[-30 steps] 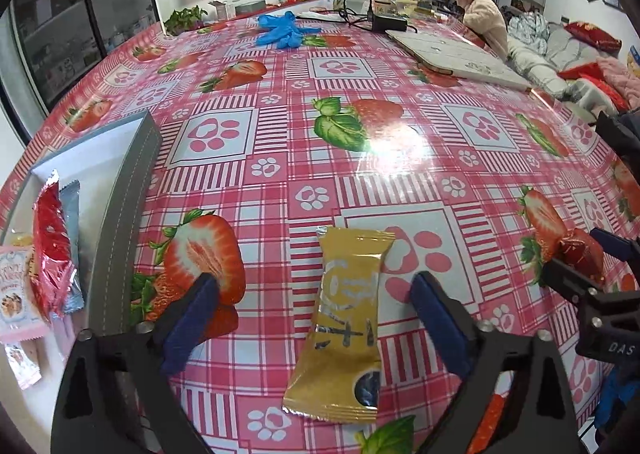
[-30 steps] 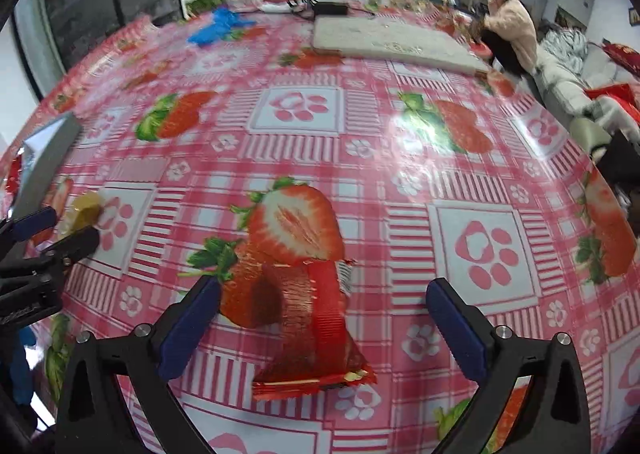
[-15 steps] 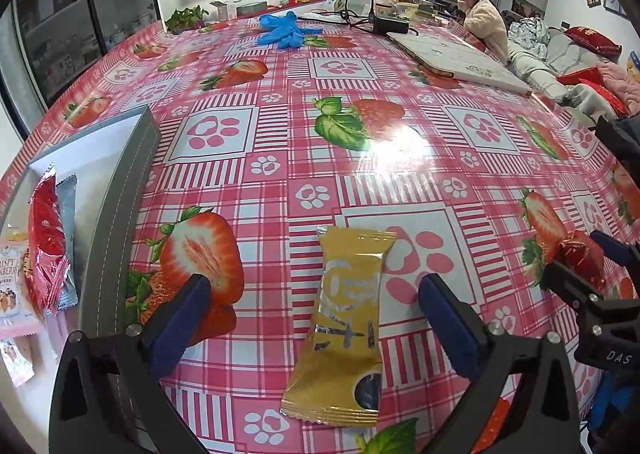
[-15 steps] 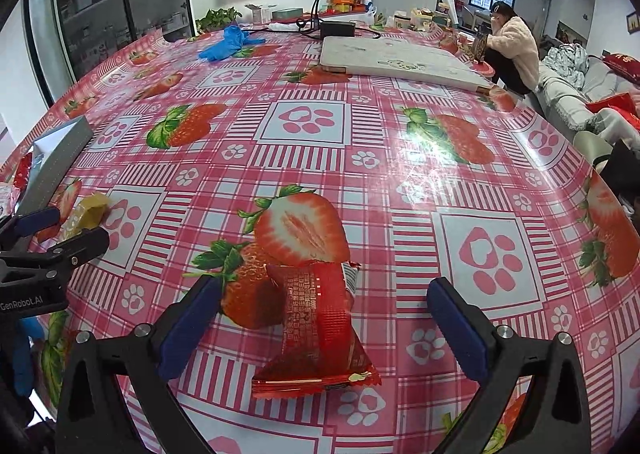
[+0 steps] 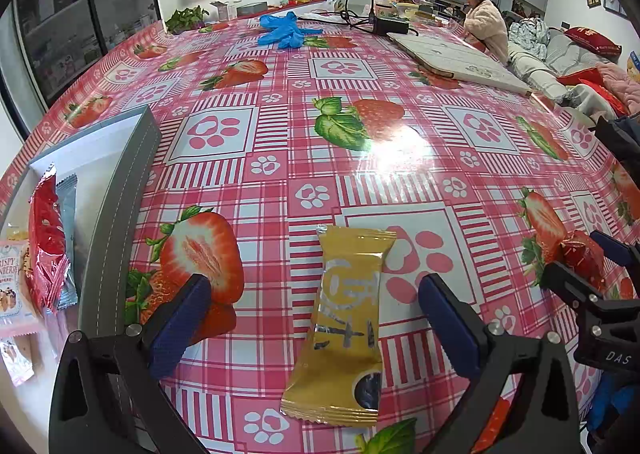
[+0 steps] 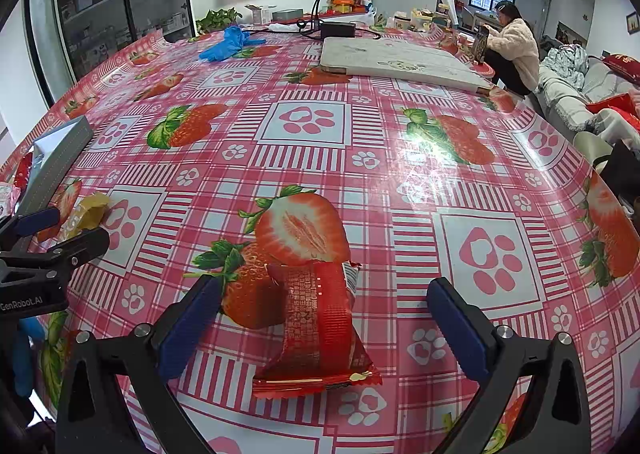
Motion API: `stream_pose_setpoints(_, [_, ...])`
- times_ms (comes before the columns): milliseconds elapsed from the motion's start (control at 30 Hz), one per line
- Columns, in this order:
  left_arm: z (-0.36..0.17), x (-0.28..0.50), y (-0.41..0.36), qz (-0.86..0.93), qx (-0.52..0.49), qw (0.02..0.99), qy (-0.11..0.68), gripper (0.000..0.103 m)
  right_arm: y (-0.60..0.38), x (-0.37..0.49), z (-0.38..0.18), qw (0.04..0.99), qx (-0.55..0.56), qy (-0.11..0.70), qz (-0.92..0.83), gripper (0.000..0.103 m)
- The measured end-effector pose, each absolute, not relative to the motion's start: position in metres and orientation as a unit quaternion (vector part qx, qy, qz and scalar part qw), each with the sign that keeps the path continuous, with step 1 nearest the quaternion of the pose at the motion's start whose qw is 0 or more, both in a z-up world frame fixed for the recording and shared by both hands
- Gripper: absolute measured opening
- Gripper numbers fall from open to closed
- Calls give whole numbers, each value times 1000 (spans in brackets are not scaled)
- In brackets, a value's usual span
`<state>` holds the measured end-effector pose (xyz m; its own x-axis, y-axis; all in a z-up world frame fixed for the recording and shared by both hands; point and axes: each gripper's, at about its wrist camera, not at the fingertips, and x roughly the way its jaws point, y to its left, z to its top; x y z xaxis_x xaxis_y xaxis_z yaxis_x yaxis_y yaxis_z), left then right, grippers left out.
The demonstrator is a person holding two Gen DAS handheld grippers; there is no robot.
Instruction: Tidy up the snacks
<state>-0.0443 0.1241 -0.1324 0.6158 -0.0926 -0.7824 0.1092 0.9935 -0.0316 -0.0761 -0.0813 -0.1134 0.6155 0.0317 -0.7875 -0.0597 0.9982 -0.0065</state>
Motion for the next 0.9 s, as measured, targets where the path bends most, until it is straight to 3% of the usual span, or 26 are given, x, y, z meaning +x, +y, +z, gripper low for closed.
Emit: stream_pose_setpoints(900, [-132,-45,124,-56,9,899,434,103,-81,-77,-113,899,-16,437,25,103])
